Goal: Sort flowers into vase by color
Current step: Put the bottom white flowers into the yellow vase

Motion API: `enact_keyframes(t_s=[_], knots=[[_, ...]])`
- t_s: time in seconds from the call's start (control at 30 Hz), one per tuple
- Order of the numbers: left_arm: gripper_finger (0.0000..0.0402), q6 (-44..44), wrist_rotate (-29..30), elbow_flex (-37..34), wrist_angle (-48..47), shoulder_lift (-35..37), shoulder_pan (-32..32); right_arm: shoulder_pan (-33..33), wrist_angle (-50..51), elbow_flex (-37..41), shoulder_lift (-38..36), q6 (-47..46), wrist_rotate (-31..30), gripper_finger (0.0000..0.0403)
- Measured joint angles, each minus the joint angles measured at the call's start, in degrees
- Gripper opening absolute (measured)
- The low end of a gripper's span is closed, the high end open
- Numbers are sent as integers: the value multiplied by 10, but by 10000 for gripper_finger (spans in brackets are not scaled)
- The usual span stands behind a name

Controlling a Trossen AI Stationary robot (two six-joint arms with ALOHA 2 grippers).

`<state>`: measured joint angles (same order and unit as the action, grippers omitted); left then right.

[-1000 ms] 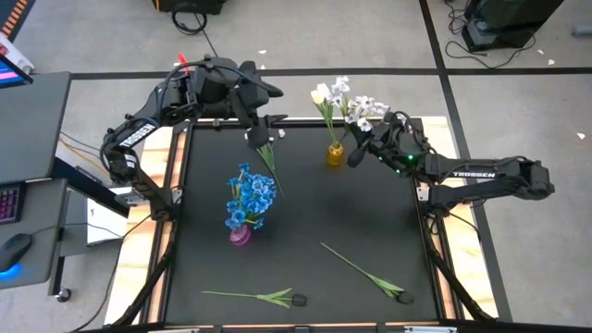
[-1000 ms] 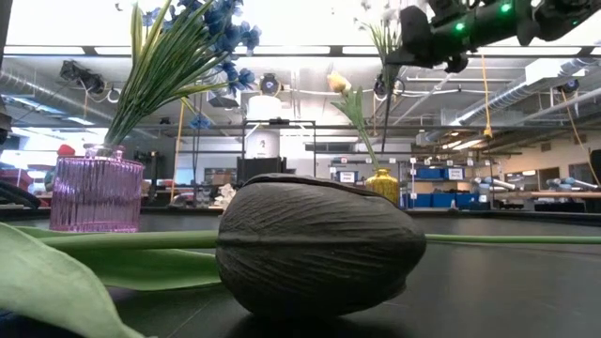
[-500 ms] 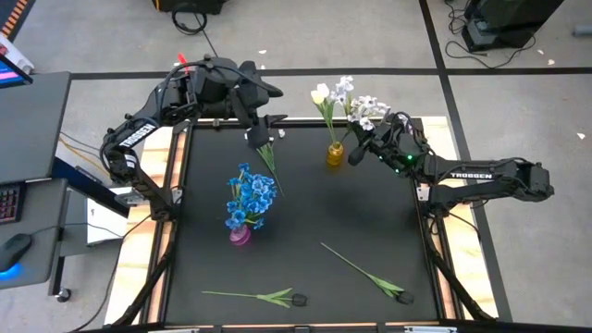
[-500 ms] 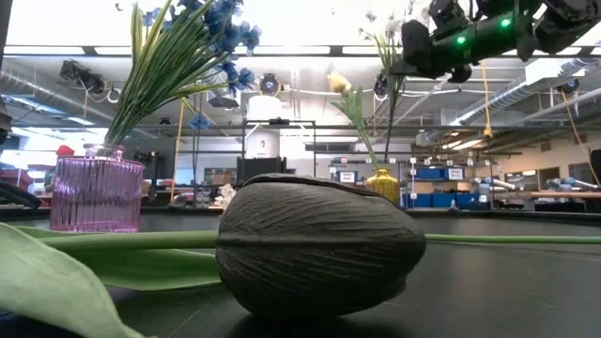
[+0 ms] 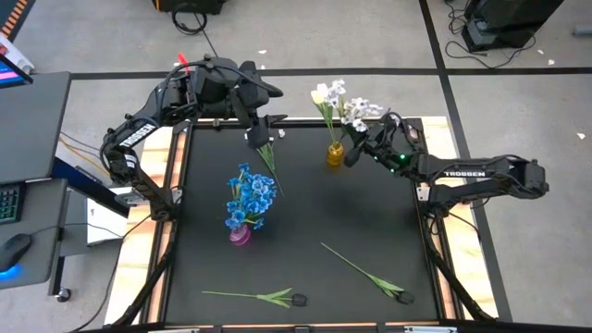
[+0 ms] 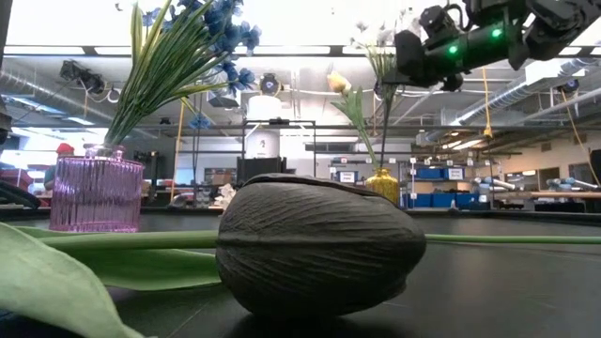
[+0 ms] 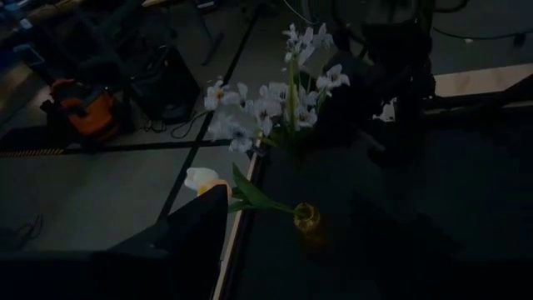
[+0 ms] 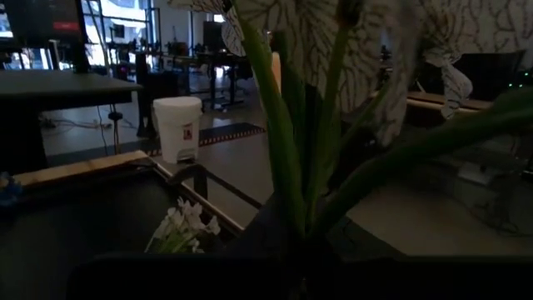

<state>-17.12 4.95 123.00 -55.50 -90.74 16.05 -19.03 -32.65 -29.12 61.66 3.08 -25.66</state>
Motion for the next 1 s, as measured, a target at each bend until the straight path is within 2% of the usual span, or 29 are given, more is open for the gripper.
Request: enact_keyframes(t_s=[0.47, 1.0], knots=[[261, 0, 0, 0, 0, 0, 0, -11, -25, 0, 67, 1, -2, 23], [261, 0, 0, 0, 0, 0, 0, -11, -15, 0, 67, -12, -2, 33]])
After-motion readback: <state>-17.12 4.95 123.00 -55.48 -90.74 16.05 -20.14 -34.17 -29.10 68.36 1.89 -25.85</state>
